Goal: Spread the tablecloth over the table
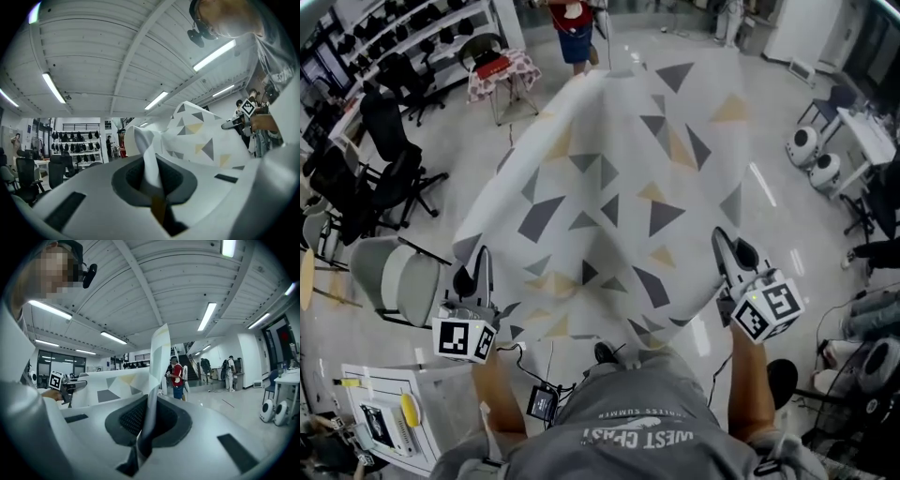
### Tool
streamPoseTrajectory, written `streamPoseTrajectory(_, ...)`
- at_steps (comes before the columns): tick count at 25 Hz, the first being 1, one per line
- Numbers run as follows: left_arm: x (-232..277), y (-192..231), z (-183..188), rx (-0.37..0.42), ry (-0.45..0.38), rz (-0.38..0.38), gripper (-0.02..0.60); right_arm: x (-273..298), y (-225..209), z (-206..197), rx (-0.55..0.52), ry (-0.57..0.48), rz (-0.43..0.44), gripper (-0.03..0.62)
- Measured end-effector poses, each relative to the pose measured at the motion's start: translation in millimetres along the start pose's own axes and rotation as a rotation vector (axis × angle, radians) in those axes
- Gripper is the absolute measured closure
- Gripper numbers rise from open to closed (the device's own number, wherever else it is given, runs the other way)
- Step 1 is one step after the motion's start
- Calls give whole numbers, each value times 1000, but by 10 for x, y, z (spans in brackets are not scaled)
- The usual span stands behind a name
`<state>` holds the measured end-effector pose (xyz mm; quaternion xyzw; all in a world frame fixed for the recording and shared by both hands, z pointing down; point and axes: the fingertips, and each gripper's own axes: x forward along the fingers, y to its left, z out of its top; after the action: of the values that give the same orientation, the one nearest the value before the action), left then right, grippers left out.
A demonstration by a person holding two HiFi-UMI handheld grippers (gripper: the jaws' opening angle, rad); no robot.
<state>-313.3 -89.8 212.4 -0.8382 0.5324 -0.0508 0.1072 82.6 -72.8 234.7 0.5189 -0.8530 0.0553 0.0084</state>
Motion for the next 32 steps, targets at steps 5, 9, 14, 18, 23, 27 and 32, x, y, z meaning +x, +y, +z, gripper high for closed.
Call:
streamPoseTrajectory(5,143,38,-245,-7,53,32,581,239,-169,-203,8,45,10,580)
streamPoseTrajectory(9,419,53,-416,-7,103,52,581,467,-434,-347,22,89,22,580)
streamPoseTrajectory(14,896,70,-743,-9,183,65,581,862,-859,-661,59,153,22,580)
streamPoseTrajectory(18,1185,103,-1192,-5,241,68,581,1156,-1057,-1081,86,199,26,580)
streamPoseTrajectory(23,1324,18,-1766,-20,368,34,581,1208,-1164,-1692,154,327,-1,580)
streamPoseTrajectory(27,1583,72,-2145,3,407,31,581,1507,-1350,-2118,181,374,-18,580)
streamPoseTrajectory(32,1921,-77,-2600,58,487,-2,581,1714,-1643,-2744,226,459,-53,579)
